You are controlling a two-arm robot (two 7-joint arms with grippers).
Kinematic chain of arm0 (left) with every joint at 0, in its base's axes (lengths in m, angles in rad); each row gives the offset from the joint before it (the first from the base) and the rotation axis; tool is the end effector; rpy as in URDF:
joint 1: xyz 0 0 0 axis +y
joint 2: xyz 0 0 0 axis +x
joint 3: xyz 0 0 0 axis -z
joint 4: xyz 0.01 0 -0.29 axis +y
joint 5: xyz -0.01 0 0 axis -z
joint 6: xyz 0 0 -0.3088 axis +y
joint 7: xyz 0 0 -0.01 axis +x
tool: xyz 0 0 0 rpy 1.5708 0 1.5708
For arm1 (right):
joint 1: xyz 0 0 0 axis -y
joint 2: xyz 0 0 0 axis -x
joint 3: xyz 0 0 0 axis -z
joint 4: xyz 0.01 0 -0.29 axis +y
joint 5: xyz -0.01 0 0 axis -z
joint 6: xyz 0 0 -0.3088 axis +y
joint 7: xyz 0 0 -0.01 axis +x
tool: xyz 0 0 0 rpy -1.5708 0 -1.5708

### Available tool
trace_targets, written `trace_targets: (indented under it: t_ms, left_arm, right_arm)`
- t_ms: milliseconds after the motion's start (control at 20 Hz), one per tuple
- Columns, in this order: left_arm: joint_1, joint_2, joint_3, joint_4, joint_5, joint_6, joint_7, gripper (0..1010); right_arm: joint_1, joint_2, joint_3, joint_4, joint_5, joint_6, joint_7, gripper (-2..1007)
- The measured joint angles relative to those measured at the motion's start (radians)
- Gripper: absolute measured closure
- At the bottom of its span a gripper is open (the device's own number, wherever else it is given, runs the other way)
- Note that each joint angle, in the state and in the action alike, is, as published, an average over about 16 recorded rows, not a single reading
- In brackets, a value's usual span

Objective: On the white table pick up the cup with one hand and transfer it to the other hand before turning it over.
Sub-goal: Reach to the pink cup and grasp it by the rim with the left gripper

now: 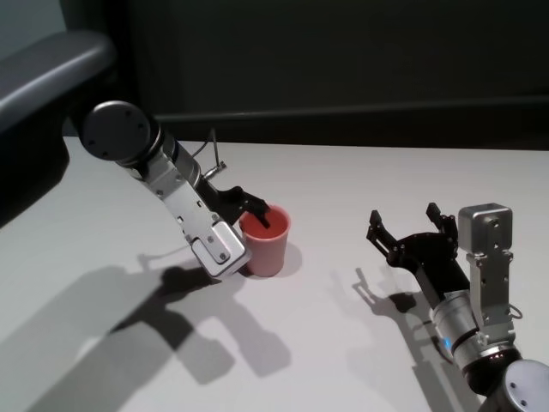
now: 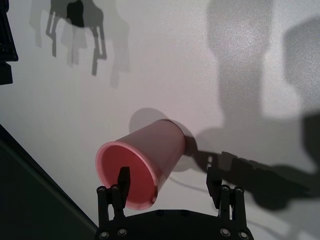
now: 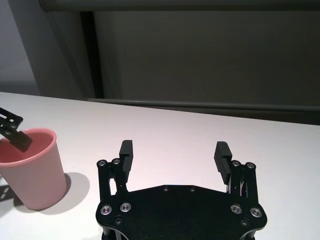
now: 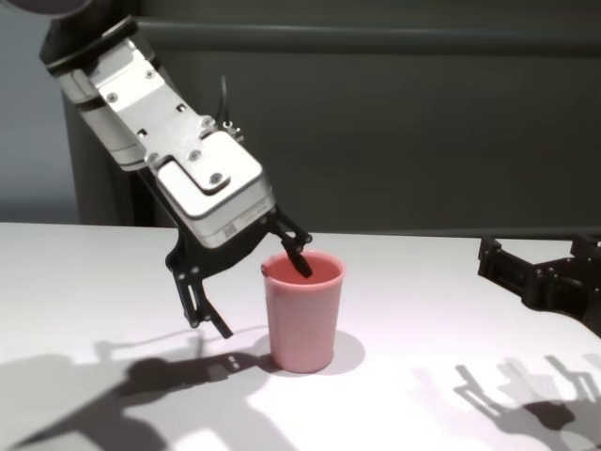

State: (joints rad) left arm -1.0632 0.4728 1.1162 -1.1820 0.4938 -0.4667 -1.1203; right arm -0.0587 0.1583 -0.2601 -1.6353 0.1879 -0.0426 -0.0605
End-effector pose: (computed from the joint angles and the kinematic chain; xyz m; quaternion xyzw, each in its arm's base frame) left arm 0.4954 -0.0527 -0.1261 0.5130 -0.4901 -0.2134 0.6717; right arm 0.3002 0.0394 -0.3070 0.0184 0.0178 -0.6310 0.7753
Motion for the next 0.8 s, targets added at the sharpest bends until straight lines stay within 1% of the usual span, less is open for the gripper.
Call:
trace_targets:
  t_ms: [500, 800]
  left_arm:
    - [-0.011, -0.008, 0.025, 0.015, -0.008, -0.005, 0.007, 9]
    - [-0.019, -0.015, 0.038, 0.023, -0.013, -0.009, 0.015, 54]
  right_arm:
    - [0.0, 0.0, 0.0, 0.0, 0.0, 0.0, 0.0, 5]
    - [0.0, 0.0, 0.0, 0.0, 0.0, 0.0, 0.0, 5]
